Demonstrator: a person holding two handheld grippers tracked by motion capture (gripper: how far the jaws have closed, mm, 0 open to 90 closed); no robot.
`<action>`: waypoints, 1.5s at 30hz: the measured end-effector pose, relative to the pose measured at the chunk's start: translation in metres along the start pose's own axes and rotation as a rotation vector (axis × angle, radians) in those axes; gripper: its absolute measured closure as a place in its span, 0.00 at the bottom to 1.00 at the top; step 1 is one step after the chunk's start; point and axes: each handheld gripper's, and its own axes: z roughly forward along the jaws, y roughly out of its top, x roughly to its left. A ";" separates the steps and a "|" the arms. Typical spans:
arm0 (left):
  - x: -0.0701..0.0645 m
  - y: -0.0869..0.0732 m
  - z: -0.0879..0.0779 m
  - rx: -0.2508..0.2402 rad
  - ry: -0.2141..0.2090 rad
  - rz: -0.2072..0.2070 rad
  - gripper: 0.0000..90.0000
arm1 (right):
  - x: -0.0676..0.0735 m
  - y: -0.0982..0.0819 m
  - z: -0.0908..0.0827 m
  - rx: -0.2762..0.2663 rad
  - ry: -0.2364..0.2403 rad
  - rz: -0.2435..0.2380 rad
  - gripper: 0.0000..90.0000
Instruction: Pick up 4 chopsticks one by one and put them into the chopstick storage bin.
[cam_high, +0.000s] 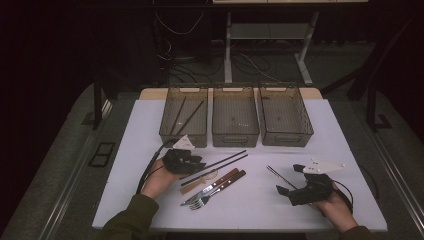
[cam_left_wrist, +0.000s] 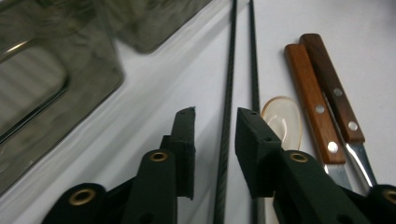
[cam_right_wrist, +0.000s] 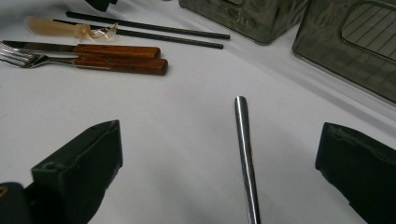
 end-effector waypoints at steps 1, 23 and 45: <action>-0.001 0.002 0.003 0.005 0.001 0.016 0.77 | 0.000 0.000 0.000 0.001 0.000 0.000 0.01; -0.009 0.005 0.020 0.067 0.018 0.078 0.92 | 0.001 0.000 -0.001 -0.003 0.004 -0.005 0.01; -0.005 0.004 0.017 0.063 -0.010 0.086 0.95 | 0.002 0.000 -0.001 0.000 0.004 -0.009 0.01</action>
